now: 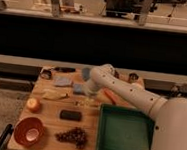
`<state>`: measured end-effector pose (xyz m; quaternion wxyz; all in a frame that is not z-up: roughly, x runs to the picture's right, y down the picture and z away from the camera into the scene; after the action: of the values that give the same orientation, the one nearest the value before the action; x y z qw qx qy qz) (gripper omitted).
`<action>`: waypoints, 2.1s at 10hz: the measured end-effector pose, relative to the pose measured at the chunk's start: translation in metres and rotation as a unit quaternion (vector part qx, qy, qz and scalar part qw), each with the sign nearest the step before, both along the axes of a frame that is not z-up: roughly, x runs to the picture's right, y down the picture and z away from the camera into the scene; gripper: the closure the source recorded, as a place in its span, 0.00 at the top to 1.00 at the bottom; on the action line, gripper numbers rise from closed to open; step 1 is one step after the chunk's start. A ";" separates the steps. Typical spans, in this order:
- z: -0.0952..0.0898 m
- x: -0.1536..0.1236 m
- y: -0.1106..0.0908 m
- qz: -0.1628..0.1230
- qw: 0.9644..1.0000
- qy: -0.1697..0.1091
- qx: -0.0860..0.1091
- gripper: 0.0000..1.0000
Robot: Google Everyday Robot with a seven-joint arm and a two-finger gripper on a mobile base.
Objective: Place fork in metal cup
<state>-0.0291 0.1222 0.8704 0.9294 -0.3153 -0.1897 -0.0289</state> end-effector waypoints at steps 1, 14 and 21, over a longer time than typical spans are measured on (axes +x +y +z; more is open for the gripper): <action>0.001 0.001 0.001 0.004 1.000 -0.002 -0.005 0.80; 0.001 0.019 0.016 0.021 1.000 -0.014 0.009 0.80; 0.012 0.003 0.018 0.019 0.999 -0.030 0.002 0.54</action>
<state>-0.0256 0.1401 0.8823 0.9242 -0.3088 -0.2238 -0.0212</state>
